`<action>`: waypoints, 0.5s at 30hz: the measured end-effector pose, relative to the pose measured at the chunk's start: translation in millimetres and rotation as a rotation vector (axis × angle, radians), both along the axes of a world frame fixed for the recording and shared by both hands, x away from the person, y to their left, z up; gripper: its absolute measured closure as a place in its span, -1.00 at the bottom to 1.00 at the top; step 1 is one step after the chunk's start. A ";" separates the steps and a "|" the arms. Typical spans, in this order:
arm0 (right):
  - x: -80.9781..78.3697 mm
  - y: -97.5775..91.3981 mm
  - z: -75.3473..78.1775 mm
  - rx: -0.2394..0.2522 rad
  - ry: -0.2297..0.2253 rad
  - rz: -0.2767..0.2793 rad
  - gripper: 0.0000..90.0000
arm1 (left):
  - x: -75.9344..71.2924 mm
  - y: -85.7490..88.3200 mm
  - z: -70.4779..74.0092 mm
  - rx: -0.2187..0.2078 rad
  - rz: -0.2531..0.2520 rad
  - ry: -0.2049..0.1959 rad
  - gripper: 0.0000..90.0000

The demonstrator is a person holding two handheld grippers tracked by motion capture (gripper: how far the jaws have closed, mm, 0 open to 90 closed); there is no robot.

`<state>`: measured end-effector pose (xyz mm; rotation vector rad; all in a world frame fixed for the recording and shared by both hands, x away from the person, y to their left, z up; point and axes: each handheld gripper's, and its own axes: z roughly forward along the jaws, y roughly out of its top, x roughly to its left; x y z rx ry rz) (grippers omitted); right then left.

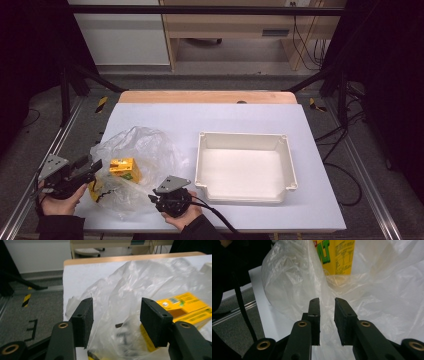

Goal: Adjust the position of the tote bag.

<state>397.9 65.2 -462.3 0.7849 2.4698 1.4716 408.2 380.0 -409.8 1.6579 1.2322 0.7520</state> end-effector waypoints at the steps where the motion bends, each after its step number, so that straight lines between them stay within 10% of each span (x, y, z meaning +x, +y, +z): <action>1: 0.2 -1.3 1.7 0.006 -0.001 -0.003 0.63 | -1.3 -1.2 3.6 -0.001 -0.011 -0.010 -0.02; 15: 12.0 -50.0 46.9 0.045 -0.102 -0.122 0.14 | 1.3 -29.4 13.1 0.062 -0.188 0.004 -0.16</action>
